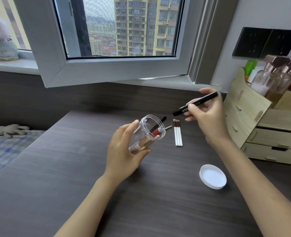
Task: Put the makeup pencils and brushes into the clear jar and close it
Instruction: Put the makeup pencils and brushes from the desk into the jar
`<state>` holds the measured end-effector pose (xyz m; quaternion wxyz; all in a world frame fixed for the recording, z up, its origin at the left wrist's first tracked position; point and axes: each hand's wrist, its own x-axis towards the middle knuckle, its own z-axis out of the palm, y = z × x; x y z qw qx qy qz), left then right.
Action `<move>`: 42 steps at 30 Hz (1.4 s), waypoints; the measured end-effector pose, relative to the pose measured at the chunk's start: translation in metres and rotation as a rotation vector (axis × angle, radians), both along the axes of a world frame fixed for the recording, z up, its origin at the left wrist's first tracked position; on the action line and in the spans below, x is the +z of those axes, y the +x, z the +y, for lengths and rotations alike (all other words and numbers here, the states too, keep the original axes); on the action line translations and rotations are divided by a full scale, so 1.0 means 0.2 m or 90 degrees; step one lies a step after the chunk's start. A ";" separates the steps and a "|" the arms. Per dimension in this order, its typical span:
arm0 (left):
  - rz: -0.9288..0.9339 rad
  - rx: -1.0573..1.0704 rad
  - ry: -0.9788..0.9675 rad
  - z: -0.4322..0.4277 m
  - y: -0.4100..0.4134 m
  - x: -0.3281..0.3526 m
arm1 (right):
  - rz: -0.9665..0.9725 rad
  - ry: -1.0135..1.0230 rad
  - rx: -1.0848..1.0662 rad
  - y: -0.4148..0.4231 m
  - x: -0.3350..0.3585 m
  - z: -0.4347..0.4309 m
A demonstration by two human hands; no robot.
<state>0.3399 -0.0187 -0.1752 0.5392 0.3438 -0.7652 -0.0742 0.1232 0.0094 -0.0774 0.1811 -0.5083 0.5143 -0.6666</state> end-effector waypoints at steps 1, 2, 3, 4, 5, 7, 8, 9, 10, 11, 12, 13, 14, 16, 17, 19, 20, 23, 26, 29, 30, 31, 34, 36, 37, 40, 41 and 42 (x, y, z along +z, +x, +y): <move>-0.004 -0.003 -0.001 0.00 0.00 0.00 | -0.047 -0.029 0.045 0.04 0.04 0.08; -0.006 -0.007 0.000 0.01 0.00 0.00 | -0.079 -0.044 0.089 0.08 0.07 0.15; -0.007 -0.013 0.002 0.01 0.00 0.00 | -0.099 -0.047 0.130 0.11 0.08 0.21; -0.007 -0.021 0.005 0.01 -0.01 0.00 | -0.107 -0.036 0.165 0.14 0.08 0.25; -0.005 -0.029 0.008 0.02 -0.01 0.00 | -0.094 -0.017 0.180 0.17 0.07 0.28; 0.002 -0.045 0.016 0.03 -0.02 0.00 | -0.009 0.018 0.162 0.21 0.03 0.31; 0.005 -0.055 0.023 0.04 -0.02 0.00 | 0.049 0.027 0.142 0.23 0.00 0.31; 0.005 -0.065 0.029 0.04 -0.02 0.00 | 0.108 0.031 0.113 0.24 -0.02 0.30; 0.006 -0.074 0.035 0.05 -0.02 0.00 | 0.175 0.029 0.077 0.24 -0.04 0.29; 0.011 -0.088 0.043 0.05 -0.02 0.00 | 0.243 0.022 0.042 0.25 -0.05 0.29; 0.025 -0.106 0.057 0.06 -0.02 0.01 | 0.288 0.015 0.019 0.25 -0.05 0.28; 0.042 -0.125 0.075 0.07 -0.02 0.01 | 0.299 0.012 0.014 0.26 -0.05 0.27; 0.058 -0.143 0.091 0.08 -0.02 0.02 | 0.285 0.013 0.021 0.28 -0.05 0.27; 0.072 -0.168 0.106 0.09 -0.02 0.02 | 0.279 0.016 0.021 0.31 -0.04 0.27; 0.076 -0.177 0.111 0.09 -0.02 0.02 | 0.300 0.016 0.013 0.32 -0.03 0.26; 0.097 -0.200 0.140 0.10 -0.02 0.03 | 0.373 0.015 -0.008 0.35 -0.02 0.25; 0.112 -0.215 0.160 0.10 -0.02 0.03 | 0.417 0.013 -0.024 0.36 -0.02 0.24; 0.141 -0.234 0.214 0.10 -0.02 0.03 | 0.546 -0.028 -0.031 0.39 0.00 0.21; 0.172 -0.249 0.279 0.09 -0.02 0.03 | 0.434 0.008 0.062 0.34 0.02 0.15; 0.182 -0.268 0.335 0.08 0.00 0.02 | 0.222 0.089 -0.008 0.18 -0.02 0.01; 0.179 -0.277 0.351 0.07 0.00 0.03 | 0.239 0.131 -0.052 0.12 -0.07 -0.05; 0.178 -0.288 0.369 0.06 0.01 0.03 | 0.298 0.183 -0.086 0.08 -0.11 -0.11; 0.203 -0.338 0.437 0.03 0.03 0.04 | 0.597 0.312 -0.115 0.01 -0.26 -0.27; 0.220 -0.368 0.470 0.02 0.04 0.05 | 0.807 0.344 -0.109 0.01 -0.34 -0.35; 0.224 -0.377 0.477 0.01 0.05 0.05 | 0.896 0.344 -0.108 0.01 -0.36 -0.38; 0.237 -0.389 0.491 0.00 0.05 0.06 | 1.077 0.358 -0.107 0.02 -0.37 -0.45; 0.239 -0.389 0.495 0.00 0.05 0.06 | 1.117 0.363 -0.096 0.02 -0.38 -0.47; 0.239 -0.389 0.499 -0.01 0.05 0.06 | 1.152 0.359 -0.088 0.02 -0.39 -0.49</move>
